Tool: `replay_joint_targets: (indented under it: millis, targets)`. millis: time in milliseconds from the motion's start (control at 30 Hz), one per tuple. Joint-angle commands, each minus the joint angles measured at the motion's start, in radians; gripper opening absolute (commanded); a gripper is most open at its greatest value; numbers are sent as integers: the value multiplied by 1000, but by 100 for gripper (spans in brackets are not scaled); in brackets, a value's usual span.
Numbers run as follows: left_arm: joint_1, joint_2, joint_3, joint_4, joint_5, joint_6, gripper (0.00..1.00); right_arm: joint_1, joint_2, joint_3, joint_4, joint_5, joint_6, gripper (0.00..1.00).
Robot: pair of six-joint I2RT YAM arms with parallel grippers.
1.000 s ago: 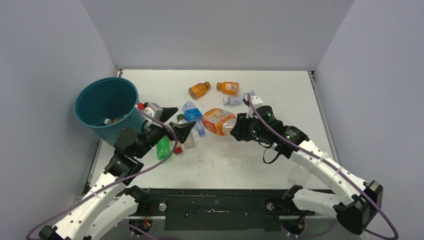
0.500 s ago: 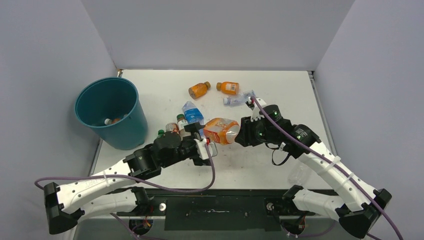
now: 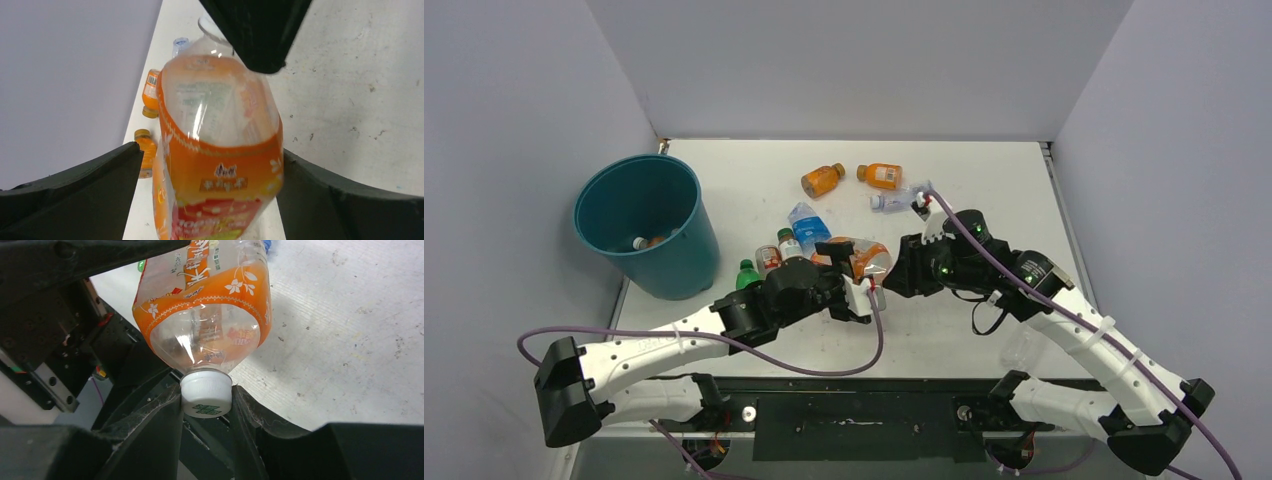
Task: Put the plastic bottles in the bin
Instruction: Pick up the plastic bottle at the center of the board.
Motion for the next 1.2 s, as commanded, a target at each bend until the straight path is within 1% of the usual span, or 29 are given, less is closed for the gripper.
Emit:
replay_joint_targets:
  millis: [0, 33, 67, 133, 200, 300, 333, 367, 400, 433, 467, 500, 533, 600, 667, 767, 800, 833, 867, 933, 1000, 1067, 1167]
  targets:
    - [-13, 38, 9, 185, -52, 55, 98, 38, -20, 39, 46, 5, 34, 5]
    - [-15, 46, 10, 194, -52, 59, 99, 43, -20, 39, 47, 6, 37, 5]
    - [-18, 52, 12, 201, -52, 66, 96, 45, -22, 37, 51, 7, 39, 5]
    - [-22, 67, 26, 191, -56, 74, 87, 46, -25, 36, 57, 5, 41, 5]
    - [-23, 78, 44, 166, -69, 71, 76, 46, -27, 41, 57, 8, 42, 5]
    - [-23, 68, 50, 167, -75, 48, 61, 45, -33, 48, 53, 17, 39, 6]
    - [-24, 60, 47, 172, -74, 39, 56, 46, -35, 51, 53, 17, 37, 17]
    - [-23, 50, 43, 182, -74, 28, 52, 46, -39, 52, 53, 14, 33, 39]
    - [-23, 39, 40, 189, -73, 15, 48, 46, -44, 55, 59, 12, 28, 58]
    - [-24, 28, 38, 193, -71, 1, 44, 46, -52, 55, 67, 17, 25, 74]
    - [-23, 17, 39, 193, -69, -12, 41, 46, -63, 56, 75, 28, 23, 88]
    - [-23, 4, 44, 188, -68, -32, 40, 47, -76, 55, 83, 46, 20, 96]
    - [-24, -9, 49, 177, -65, -56, 39, 47, -93, 54, 95, 69, 16, 99]
    - [-21, -40, 72, 141, -58, -126, 38, 46, -134, 35, 144, 112, 6, 93]
    - [-4, -80, 100, 86, -39, -226, 38, 46, -227, -56, 255, 145, 4, 90]
    - [81, -155, 149, 6, 122, -470, 37, 46, -429, -292, 552, 145, -21, 90]
    - [143, -179, 155, 3, 206, -563, 37, 46, -487, -360, 636, 138, -19, 90]
    - [193, -203, 153, 17, 284, -647, 37, 45, -527, -405, 697, 126, -29, 90]
    - [238, -223, 149, 33, 361, -780, 37, 47, -547, -429, 724, 103, -53, 90]
    - [328, -256, 123, 132, 507, -944, 37, 47, -532, -439, 720, 58, -89, 90]
    - [409, -275, 67, 267, 643, -1116, 37, 47, -505, -466, 761, -5, -93, 90]
    - [469, -271, 20, 447, 767, -1294, 37, 47, -488, -516, 892, -67, -62, 90]
    - [509, -233, -28, 681, 896, -1525, 36, 48, -442, -559, 1046, -144, -12, 90]
